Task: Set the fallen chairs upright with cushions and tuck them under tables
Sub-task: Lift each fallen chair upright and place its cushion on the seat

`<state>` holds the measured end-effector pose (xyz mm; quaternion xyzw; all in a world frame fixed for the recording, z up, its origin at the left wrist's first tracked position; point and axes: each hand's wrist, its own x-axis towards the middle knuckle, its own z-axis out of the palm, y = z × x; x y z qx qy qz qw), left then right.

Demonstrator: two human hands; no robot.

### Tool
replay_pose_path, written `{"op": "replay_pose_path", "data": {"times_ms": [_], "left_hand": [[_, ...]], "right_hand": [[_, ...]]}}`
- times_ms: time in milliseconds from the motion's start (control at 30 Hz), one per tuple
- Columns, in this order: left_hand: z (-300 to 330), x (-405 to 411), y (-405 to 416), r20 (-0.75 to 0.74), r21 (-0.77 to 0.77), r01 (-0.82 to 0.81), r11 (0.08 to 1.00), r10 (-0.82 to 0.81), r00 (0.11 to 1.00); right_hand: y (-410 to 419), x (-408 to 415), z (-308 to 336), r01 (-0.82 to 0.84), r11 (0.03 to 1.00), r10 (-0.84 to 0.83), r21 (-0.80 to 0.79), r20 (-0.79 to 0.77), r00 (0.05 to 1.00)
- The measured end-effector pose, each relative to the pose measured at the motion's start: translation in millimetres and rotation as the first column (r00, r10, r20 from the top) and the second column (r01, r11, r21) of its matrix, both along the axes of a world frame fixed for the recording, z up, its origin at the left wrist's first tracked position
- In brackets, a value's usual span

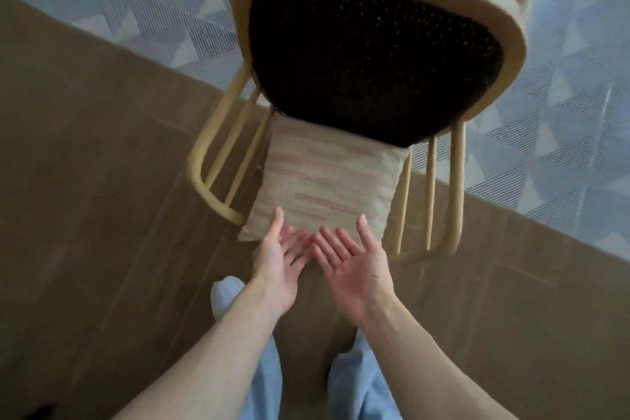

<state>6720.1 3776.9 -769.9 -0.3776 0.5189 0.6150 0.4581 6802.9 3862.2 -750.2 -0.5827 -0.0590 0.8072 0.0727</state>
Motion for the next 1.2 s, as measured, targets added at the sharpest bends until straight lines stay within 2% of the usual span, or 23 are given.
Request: {"op": "replay_pose_path", "data": {"times_ms": [133,367,500,600,733,867,1000,1200], "left_hand": [[-97.2,24.2,-16.3,0.059,-0.015,0.007,1.0,-0.006,0.998],[-227.0,44.0,-48.7,0.104,-0.165,0.129,0.978,-0.113,0.988],[-277.6,37.8,-53.3,0.033,-0.1,0.121,0.988,-0.119,0.992],[-305.1,35.6,-58.3,-0.023,-0.032,0.084,0.996,-0.085,0.996],[-322.4,33.8,-68.3,-0.101,0.008,0.015,1.0,-0.014,0.995],[-326.7,26.9,-74.3,-0.083,0.168,-0.03,0.985,0.045,0.996],[-321.8,22.1,-76.9,-0.031,0.248,-0.076,0.966,0.086,0.996],[-275.1,23.3,-77.5,-0.078,0.239,-0.037,0.97,0.057,0.995]], "right_hand": [[-15.7,19.8,-93.5,0.027,0.998,-0.026,-0.048,0.035,0.999],[-44.3,59.9,-229.8,0.025,0.998,-0.018,-0.057,0.117,0.993],[-46.5,73.7,-283.6,0.074,0.997,-0.074,-0.012,0.039,0.997],[-46.3,77.5,-308.7,0.112,0.993,-0.114,0.041,0.049,0.992],[-45.6,78.2,-328.7,0.154,0.986,-0.155,0.06,0.016,0.988],[-42.3,74.8,-333.4,0.239,0.969,-0.238,0.064,-0.026,0.971],[-35.1,74.7,-322.0,0.203,0.972,-0.208,0.115,0.028,0.978],[-28.6,83.3,-267.5,0.103,0.985,-0.116,0.139,0.086,0.99]]}}
